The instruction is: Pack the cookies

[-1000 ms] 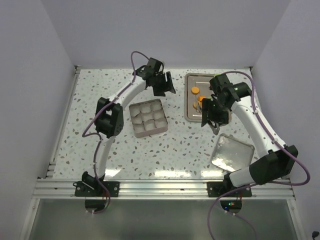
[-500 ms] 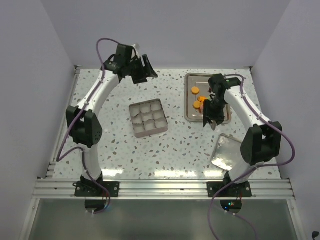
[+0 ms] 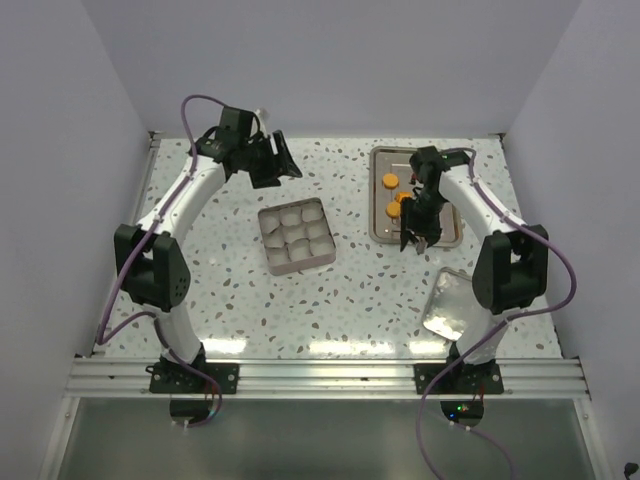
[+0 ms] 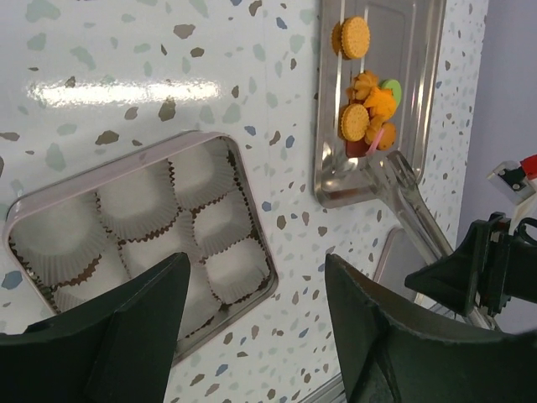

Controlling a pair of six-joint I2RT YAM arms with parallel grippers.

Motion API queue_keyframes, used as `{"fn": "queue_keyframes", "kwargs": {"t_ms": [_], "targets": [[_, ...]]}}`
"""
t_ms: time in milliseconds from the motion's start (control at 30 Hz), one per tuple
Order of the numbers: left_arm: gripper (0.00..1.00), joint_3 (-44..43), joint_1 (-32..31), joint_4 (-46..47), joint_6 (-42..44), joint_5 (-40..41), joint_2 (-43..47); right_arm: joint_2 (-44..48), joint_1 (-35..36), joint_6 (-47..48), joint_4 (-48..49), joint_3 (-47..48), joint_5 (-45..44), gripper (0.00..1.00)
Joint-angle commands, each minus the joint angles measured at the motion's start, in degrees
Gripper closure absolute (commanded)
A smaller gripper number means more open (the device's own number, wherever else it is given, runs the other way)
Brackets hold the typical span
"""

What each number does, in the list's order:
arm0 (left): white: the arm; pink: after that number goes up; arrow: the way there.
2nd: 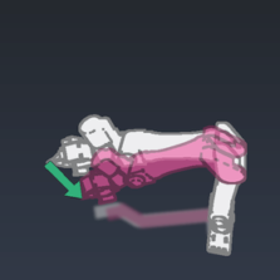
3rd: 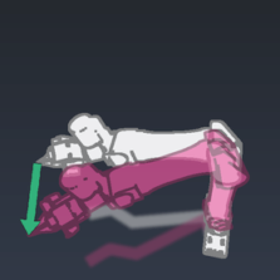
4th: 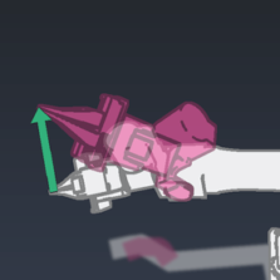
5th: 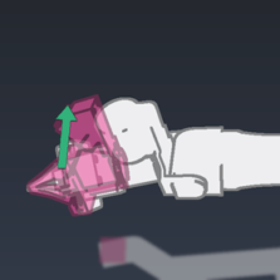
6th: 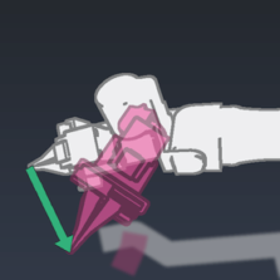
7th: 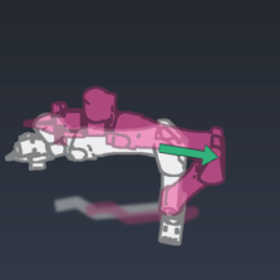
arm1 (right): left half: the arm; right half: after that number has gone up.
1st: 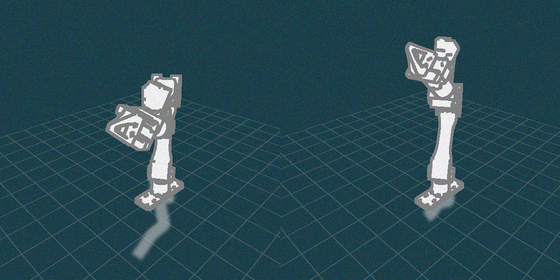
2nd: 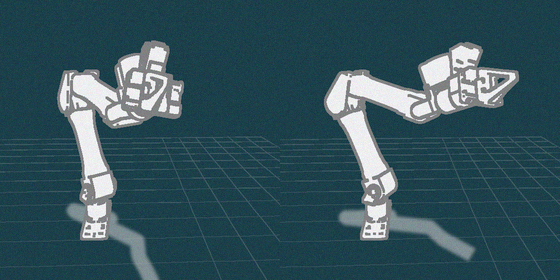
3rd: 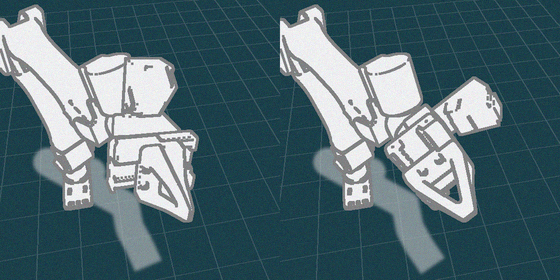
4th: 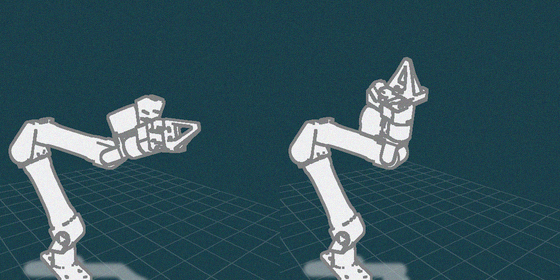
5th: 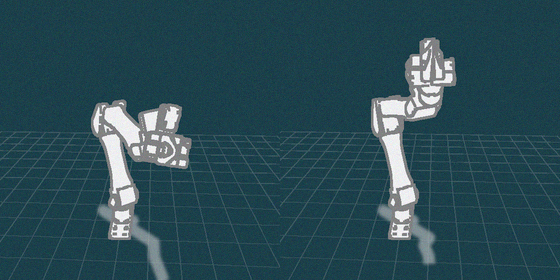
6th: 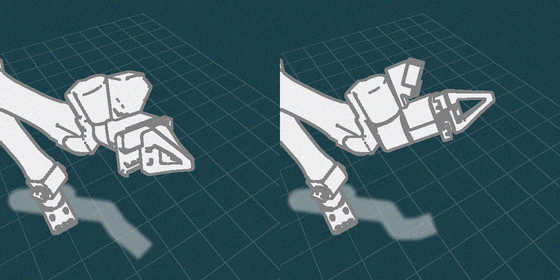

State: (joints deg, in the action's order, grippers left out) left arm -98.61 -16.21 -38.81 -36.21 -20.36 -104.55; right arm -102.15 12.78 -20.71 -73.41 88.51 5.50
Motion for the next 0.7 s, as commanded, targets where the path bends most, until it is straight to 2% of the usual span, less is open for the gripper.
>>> {"fn": "queue_keyframes", "kwargs": {"t_ms": [0, 367, 400, 667], "targets": [[0.29, 1.3, 0.8, 0.8, 2.1, -0.2, 3.9, -1.5, 0.1, 0.8, 0.8, 3.1, -0.2, 0.54], [0.29, 2.5, 1.4, 0.8, 2.6, -0.3, 4.1, -5.9, 0.1, 0.4, 0.5, 6.1, -3.7, 0.57], [0.29, 2.3, 1.4, 0.8, 2.6, -0.4, 4.0, -6.2, 0.1, 0.5, 0.4, 6.1, -3.7, 0.6], [0.3, 1.5, 1.6, 0.2, 2.8, -0.4, 3.7, -6.3, 0.1, 0.4, 1.0, 5.0, -3.4, 0.74]]}}
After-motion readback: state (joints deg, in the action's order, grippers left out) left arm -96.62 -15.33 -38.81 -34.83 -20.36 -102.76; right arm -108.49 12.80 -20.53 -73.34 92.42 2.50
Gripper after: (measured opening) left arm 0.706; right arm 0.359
